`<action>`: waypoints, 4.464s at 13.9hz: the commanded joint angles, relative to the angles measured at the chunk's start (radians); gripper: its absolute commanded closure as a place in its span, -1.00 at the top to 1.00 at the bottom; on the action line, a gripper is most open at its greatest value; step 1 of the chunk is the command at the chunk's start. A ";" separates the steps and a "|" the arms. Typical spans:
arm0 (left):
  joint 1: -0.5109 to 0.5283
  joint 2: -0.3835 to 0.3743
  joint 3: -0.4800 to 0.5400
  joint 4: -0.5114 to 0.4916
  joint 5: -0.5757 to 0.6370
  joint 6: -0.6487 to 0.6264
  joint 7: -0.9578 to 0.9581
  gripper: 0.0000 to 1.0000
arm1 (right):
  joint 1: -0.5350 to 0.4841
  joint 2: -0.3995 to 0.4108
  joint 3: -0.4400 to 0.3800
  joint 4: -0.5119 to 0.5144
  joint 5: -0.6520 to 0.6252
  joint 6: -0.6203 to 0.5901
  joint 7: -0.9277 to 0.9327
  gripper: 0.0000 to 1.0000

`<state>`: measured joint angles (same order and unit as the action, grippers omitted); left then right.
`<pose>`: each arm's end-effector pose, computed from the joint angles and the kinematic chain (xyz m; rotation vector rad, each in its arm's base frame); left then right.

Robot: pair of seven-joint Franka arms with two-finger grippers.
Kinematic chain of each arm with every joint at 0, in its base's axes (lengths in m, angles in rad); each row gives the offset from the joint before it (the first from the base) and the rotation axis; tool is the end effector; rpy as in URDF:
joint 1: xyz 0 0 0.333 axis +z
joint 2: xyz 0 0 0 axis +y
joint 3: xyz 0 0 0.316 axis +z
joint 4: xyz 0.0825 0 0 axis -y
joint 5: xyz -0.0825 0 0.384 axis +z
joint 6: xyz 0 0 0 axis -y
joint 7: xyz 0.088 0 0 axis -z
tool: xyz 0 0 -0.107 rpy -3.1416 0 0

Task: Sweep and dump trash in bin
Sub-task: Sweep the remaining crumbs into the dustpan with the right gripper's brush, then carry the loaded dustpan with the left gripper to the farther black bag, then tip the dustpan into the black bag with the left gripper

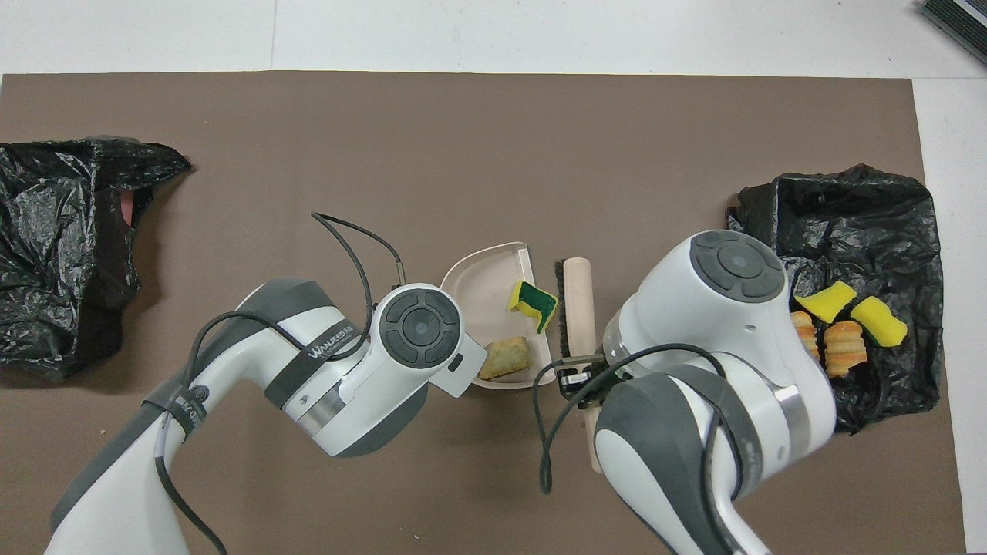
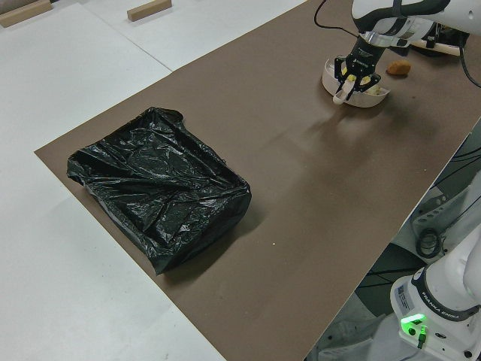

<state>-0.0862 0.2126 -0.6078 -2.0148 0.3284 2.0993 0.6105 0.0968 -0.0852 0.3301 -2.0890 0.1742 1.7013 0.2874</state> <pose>0.4588 -0.3493 0.3595 -2.2044 2.0076 0.1093 0.4398 0.2207 0.4388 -3.0702 -0.1301 0.5201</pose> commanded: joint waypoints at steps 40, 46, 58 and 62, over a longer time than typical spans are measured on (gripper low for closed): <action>0.016 -0.165 0.296 -0.044 -0.184 0.014 0.596 -1.00 | 0.018 -0.171 0.173 -0.126 0.180 0.047 0.168 -1.00; 0.017 -0.199 0.609 -0.013 -0.238 0.011 0.699 -1.00 | 0.023 0.021 0.400 -0.049 0.183 0.175 0.440 -1.00; 0.098 0.065 1.097 0.447 -0.270 -0.045 1.202 -1.00 | 0.049 0.188 0.431 -0.114 0.056 0.333 0.489 -1.00; 0.118 0.088 1.093 0.452 -0.041 0.068 1.227 -1.00 | 0.046 0.202 0.431 -0.118 0.056 0.363 0.487 -0.80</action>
<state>0.0240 0.2746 0.4897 -1.5928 0.1941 2.1306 1.8220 0.1492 0.1069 0.7515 -2.2003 0.2507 2.0324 0.7387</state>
